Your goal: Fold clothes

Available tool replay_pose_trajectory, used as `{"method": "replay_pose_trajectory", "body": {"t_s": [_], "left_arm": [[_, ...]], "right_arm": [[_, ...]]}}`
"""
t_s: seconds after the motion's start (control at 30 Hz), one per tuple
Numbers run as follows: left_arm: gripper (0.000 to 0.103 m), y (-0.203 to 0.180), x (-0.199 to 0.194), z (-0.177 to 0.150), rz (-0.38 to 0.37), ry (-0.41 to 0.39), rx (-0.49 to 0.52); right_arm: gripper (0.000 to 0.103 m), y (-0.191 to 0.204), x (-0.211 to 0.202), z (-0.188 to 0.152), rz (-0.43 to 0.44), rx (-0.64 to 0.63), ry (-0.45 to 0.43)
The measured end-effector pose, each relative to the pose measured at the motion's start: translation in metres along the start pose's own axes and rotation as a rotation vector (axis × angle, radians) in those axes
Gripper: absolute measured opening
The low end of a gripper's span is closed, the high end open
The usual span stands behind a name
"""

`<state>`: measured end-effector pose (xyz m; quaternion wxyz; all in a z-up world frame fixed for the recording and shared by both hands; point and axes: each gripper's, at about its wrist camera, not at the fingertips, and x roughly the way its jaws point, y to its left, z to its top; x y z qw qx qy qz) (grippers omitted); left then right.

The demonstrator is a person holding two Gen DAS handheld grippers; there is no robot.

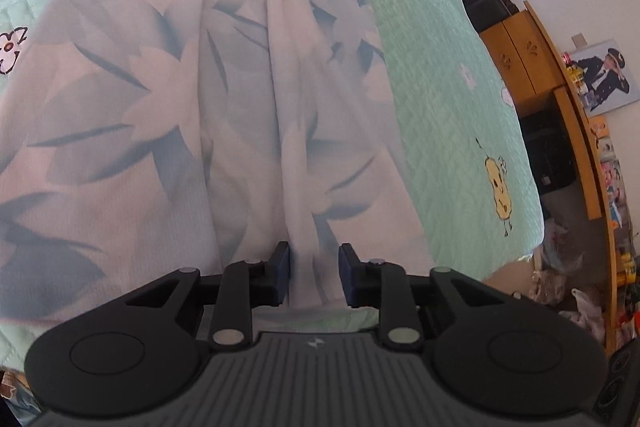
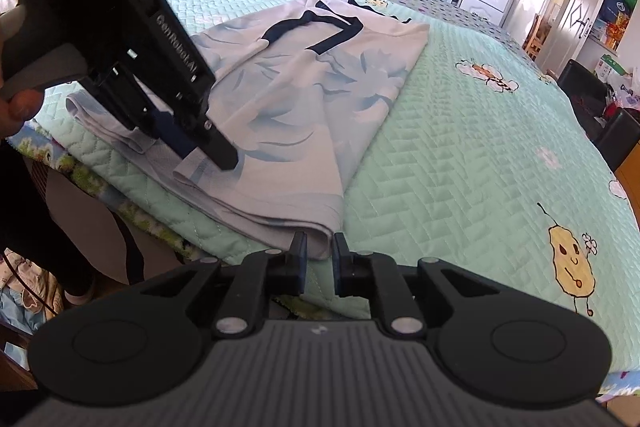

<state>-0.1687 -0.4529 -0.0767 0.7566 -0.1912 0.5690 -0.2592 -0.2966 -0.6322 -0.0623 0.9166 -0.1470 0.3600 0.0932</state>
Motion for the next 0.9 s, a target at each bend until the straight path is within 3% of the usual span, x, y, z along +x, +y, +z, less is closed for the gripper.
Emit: {"method": "replay_pose_trajectory", "body": {"t_s": [0.03, 0.13, 0.3, 0.47, 0.7, 0.9], "left_arm": [[0.009, -0.001, 0.000, -0.001, -0.002, 0.003, 0.001], [0.001, -0.001, -0.006, -0.002, -0.033, -0.008, -0.023], [0.001, 0.001, -0.023, 0.004, -0.109, -0.038, -0.091], [0.001, -0.003, -0.031, 0.010, -0.186, -0.034, -0.143], [0.001, -0.013, -0.041, 0.021, -0.257, -0.049, -0.188], [0.001, -0.021, -0.051, 0.027, -0.298, -0.057, -0.191]], "right_arm": [[0.015, -0.001, 0.000, 0.000, -0.001, 0.004, 0.000], [0.018, -0.006, -0.001, -0.001, 0.006, 0.028, 0.009], [0.029, -0.014, -0.011, -0.004, 0.025, 0.072, -0.003], [0.053, -0.006, -0.012, -0.003, -0.003, 0.008, -0.036], [0.055, 0.018, 0.002, 0.006, -0.079, -0.142, -0.066], [0.059, 0.028, 0.013, 0.013, -0.119, -0.197, -0.089]]}}
